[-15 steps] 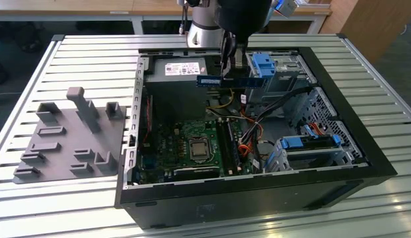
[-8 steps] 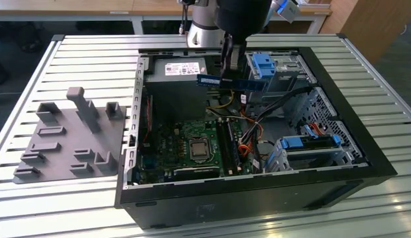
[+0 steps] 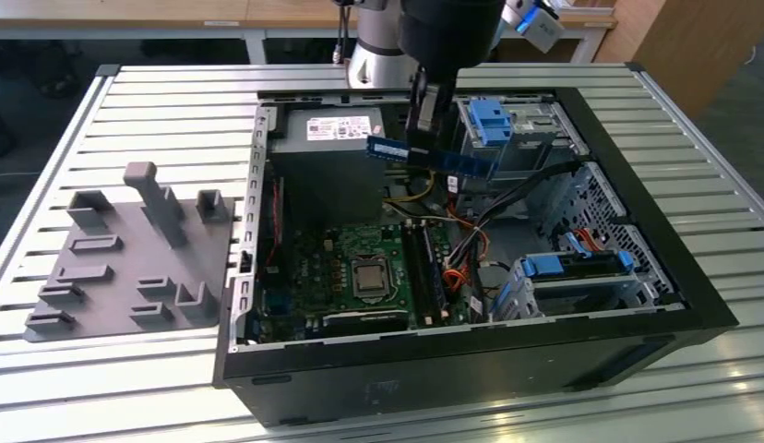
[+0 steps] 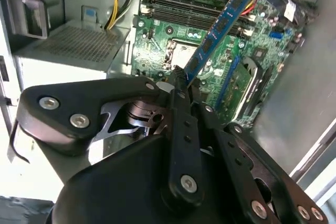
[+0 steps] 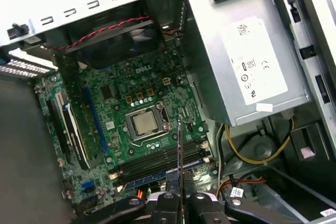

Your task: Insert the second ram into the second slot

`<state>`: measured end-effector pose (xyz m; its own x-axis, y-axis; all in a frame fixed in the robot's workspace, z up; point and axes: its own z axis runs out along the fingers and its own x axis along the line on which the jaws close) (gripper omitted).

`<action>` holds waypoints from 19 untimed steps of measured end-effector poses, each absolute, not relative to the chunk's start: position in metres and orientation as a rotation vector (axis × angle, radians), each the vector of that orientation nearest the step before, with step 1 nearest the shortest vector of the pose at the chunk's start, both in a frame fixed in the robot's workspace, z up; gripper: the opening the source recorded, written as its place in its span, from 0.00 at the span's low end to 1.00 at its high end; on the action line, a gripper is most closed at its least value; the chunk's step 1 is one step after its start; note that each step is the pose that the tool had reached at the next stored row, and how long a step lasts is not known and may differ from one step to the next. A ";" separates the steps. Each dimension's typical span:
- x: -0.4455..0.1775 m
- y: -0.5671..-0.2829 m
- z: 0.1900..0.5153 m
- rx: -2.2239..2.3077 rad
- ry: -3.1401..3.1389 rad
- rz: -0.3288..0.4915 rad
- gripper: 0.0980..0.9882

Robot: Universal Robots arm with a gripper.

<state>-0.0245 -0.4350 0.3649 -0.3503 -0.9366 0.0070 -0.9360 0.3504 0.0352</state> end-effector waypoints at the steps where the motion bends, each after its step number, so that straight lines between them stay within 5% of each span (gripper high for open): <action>1: -0.025 -0.435 0.365 1.754 -2.575 -0.038 0.05; 19: -0.025 -0.435 0.359 1.346 -2.806 -0.026 0.05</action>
<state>-0.0245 -0.4350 0.3592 -0.6257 -0.7798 0.0198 -0.7793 0.6260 0.0280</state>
